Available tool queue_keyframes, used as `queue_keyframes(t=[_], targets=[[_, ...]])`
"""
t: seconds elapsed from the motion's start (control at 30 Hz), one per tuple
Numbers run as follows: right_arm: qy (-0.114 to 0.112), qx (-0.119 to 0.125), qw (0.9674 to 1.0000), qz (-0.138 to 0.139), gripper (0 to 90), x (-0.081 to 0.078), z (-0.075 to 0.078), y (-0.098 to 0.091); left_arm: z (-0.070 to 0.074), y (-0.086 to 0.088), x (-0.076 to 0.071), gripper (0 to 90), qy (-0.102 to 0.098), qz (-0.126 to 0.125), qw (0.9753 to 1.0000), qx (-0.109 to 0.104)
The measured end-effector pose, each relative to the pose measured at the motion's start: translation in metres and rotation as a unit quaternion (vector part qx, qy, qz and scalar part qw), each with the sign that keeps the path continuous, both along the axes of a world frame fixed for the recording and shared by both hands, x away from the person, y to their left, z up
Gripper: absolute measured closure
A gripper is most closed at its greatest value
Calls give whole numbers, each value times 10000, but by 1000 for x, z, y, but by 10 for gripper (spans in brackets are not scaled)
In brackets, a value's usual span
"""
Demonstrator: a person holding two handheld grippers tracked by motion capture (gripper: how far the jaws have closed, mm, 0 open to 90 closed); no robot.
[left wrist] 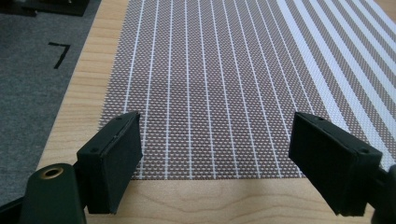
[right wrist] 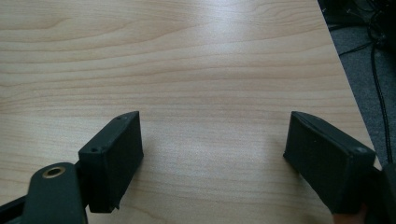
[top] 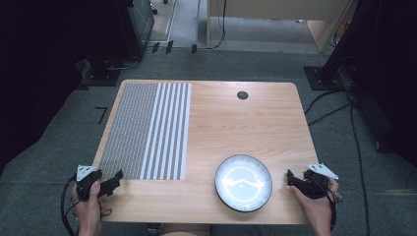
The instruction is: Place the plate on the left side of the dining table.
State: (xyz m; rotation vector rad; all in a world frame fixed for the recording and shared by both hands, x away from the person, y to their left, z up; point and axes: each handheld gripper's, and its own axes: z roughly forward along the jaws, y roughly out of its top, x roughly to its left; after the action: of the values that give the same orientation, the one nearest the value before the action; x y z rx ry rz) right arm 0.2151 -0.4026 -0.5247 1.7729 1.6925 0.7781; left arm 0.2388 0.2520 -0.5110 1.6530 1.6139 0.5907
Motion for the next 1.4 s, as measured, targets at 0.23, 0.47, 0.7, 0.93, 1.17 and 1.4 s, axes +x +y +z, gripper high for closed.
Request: queue_keyframes(t=[0.23, 0.47, 0.7, 0.93, 1.17, 1.4], targets=[[23, 1, 10000, 6, 161, 1, 0, 0, 3, 1, -1, 212, -130, 221, 9996, 98], [40, 25, 10000, 33, 144, 1, 0, 0, 5, -1, -1, 180, -175, 227, 9996, 45], [27, -44, 9998, -181, 151, 0, 2, -2, 8, -8, 0, 157, -209, 153, 9997, 15], [-43, 45, 9998, -162, 153, -2, 6, 2, 10, -20, 0, 154, -200, -9, 9998, 36], [-229, 162, 9995, -129, 159, -5, 13, 9, 10, -33, 0, 154, -178, -173, 9997, 28], [-354, 362, 9985, -202, 168, -5, 20, 10, 10, -45, -2, 154, -165, -289, 9994, -24]])
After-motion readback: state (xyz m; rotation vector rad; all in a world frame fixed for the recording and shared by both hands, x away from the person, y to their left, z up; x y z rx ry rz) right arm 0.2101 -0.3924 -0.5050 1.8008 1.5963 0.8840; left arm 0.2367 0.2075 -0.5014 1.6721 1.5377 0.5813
